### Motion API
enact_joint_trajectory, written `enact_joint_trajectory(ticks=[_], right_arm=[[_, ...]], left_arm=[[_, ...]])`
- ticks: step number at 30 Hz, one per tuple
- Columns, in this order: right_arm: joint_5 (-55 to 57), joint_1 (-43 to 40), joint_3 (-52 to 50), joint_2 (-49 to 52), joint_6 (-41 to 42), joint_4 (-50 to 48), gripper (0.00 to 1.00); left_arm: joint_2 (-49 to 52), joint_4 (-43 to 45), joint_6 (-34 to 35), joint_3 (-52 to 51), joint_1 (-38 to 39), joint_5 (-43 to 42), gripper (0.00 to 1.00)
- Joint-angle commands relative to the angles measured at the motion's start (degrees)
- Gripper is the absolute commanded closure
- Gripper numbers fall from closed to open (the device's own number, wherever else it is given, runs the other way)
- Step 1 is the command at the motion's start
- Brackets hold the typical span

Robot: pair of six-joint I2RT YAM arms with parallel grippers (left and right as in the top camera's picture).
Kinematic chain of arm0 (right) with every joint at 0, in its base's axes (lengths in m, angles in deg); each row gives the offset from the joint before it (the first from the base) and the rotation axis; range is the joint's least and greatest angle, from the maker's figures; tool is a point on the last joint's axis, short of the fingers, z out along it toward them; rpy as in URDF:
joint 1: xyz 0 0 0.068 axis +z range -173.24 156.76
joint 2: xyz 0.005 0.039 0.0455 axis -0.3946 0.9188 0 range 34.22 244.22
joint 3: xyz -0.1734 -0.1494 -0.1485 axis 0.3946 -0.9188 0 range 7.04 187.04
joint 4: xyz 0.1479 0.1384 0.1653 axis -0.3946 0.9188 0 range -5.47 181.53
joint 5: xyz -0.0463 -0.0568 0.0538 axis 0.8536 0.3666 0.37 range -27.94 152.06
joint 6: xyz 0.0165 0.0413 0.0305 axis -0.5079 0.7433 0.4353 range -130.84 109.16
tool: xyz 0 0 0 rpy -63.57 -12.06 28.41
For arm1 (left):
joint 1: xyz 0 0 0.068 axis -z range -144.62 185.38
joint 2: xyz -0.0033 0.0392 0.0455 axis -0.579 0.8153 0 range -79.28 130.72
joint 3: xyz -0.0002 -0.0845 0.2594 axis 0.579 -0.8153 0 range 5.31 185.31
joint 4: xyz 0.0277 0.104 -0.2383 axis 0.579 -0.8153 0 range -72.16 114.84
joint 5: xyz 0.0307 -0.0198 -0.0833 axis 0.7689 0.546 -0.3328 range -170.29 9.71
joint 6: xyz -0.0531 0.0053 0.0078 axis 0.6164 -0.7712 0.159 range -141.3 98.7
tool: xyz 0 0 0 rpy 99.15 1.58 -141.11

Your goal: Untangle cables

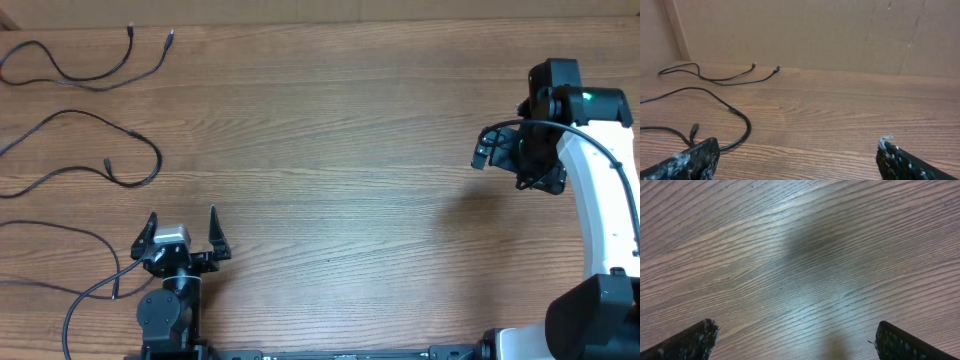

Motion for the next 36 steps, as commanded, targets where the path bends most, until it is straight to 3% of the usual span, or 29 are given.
enact_joint_trajectory(ticks=[1, 24, 31, 36], right_arm=[[0.6, -0.2, 0.0, 0.1, -0.1, -0.1, 0.00], [0.6, -0.2, 0.0, -13.8, -0.1, 0.2, 0.00], [-1.8, 0.8, 0.0, -21.5, -0.1, -8.9, 0.00], [-2.0, 1.4, -1.2, -28.3, -4.9, -10.3, 0.00]], left_arm=[[-0.7, 0.1, -1.3, -0.2, -0.3, -0.1, 0.00], [-0.7, 0.1, -1.3, -0.2, -0.3, -0.1, 0.00], [-0.7, 0.1, -1.3, -0.2, -0.3, -0.1, 0.00], [-0.7, 0.1, -1.3, -0.2, -0.3, -0.1, 0.00]])
